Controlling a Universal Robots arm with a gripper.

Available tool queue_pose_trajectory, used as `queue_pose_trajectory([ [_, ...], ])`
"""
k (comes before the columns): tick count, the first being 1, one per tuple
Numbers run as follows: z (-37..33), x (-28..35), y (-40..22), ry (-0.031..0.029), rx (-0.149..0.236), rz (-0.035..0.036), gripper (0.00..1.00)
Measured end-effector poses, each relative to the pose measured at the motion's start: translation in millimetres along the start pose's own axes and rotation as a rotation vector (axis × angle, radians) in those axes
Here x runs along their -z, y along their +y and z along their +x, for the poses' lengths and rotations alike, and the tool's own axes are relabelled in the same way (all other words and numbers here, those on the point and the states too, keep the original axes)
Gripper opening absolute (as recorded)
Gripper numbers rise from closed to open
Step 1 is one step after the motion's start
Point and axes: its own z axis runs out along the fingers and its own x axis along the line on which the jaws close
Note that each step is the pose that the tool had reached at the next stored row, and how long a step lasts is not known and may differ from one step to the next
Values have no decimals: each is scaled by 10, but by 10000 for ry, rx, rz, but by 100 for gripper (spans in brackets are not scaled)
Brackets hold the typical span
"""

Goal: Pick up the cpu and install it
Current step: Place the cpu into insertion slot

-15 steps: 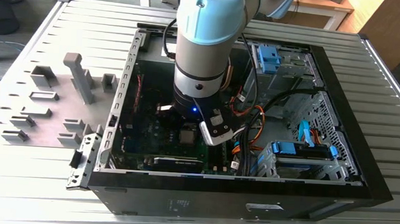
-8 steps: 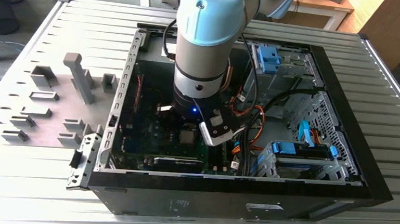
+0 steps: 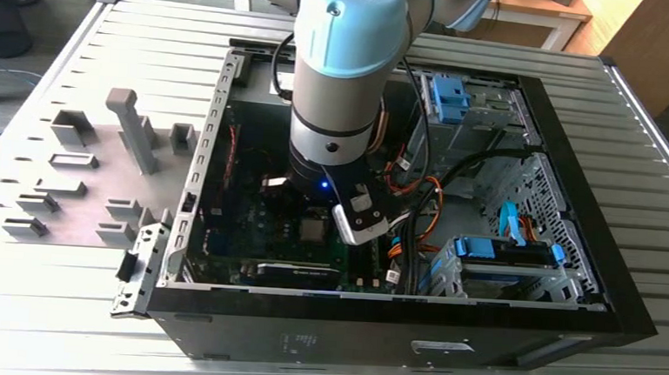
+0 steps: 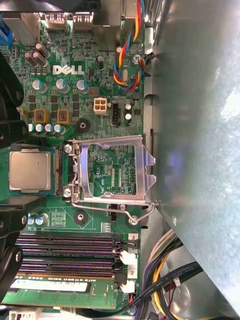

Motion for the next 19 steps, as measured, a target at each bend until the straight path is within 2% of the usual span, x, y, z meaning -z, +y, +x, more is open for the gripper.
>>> queue_pose_trajectory([
  [19,5,-38,-2,1,0,3,47],
])
